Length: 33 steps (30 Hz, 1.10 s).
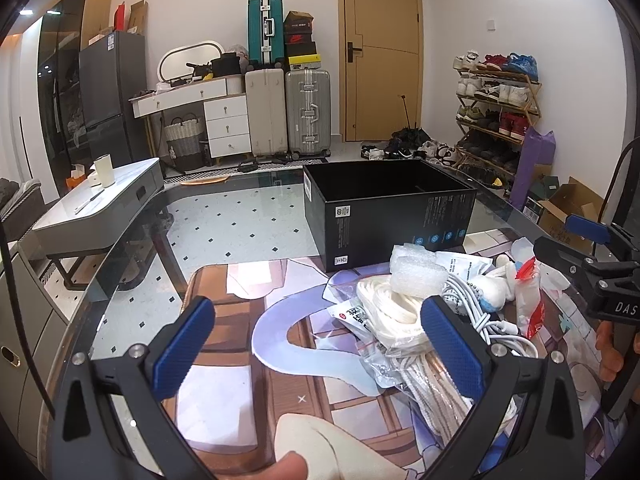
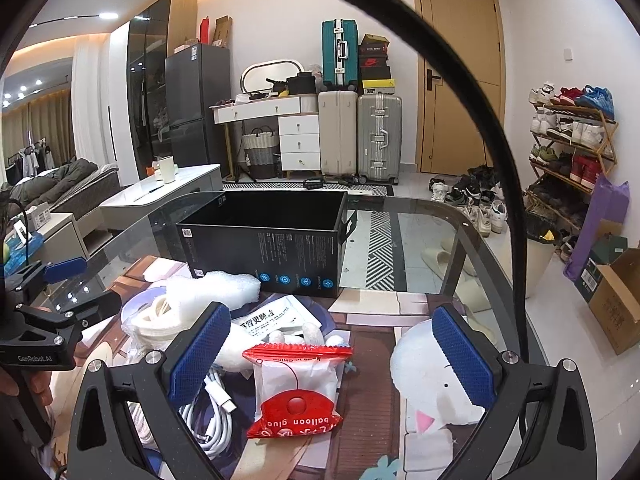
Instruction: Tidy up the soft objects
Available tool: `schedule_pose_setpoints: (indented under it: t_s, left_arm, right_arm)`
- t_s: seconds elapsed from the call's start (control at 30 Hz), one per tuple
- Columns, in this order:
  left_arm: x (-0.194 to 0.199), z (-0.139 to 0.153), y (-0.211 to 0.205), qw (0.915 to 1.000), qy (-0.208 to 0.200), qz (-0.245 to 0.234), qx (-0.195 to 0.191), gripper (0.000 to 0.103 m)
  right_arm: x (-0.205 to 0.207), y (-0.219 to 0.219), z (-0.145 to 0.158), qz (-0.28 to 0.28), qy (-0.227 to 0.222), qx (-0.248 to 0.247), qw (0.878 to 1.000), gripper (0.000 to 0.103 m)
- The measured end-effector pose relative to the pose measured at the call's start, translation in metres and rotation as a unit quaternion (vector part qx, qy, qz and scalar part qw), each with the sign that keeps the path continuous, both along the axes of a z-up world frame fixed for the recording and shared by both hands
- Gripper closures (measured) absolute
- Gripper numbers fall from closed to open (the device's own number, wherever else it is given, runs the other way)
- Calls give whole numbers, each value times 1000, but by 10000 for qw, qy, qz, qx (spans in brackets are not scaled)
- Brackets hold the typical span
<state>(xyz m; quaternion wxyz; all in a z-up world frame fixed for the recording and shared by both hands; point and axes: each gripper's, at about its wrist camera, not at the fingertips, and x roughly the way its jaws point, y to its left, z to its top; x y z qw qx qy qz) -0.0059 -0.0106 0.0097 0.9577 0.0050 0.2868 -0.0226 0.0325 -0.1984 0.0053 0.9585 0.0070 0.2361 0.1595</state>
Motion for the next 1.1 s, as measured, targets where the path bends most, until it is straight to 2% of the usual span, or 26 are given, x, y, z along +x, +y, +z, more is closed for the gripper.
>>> schedule_pose_setpoints:
  t_s: [1.1]
  left_arm:
    - [-3, -3, 3, 10000, -59, 44, -48, 0]
  right_arm:
    - [-10, 1, 4, 29, -87, -36, 10000, 0]
